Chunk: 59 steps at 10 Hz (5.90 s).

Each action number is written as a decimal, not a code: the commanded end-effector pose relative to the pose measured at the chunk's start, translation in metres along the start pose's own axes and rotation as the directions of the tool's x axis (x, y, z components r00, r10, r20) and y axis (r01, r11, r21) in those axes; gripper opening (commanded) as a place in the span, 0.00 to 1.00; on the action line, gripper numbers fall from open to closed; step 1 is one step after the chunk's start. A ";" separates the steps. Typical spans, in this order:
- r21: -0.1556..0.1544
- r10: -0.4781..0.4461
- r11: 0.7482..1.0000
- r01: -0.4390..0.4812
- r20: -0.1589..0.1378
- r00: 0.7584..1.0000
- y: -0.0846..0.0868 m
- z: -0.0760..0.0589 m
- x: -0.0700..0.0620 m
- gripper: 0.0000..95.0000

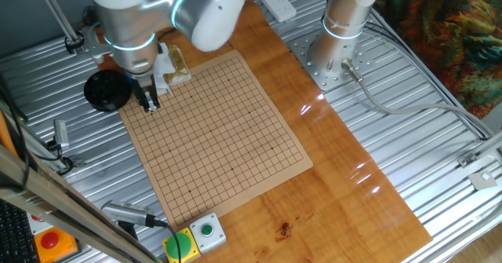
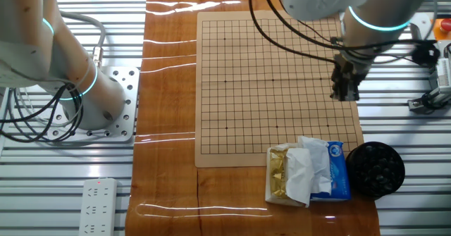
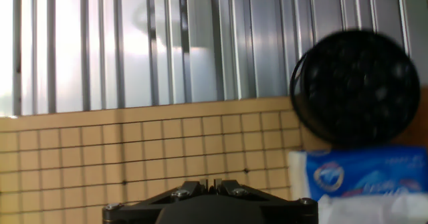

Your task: Play the first move as black on the 3-4 point in the upper right corner of the Go board

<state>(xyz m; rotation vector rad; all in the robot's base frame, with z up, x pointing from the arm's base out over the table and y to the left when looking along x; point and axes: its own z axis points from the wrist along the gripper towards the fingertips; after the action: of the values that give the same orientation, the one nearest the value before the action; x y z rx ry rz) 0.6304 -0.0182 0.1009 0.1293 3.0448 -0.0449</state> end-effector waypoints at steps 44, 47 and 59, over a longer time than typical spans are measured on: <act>-0.014 -0.082 0.997 0.082 -0.021 0.996 0.218 0.057 -0.012 0.00; -0.028 -0.063 0.998 0.062 -0.016 0.998 0.236 0.065 -0.003 0.00; -0.105 -0.050 0.993 0.049 -0.013 0.999 0.254 0.071 0.033 0.00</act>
<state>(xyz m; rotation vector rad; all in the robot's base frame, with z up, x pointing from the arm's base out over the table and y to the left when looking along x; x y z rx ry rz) 0.6262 0.2357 0.0193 0.0452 3.0592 0.1144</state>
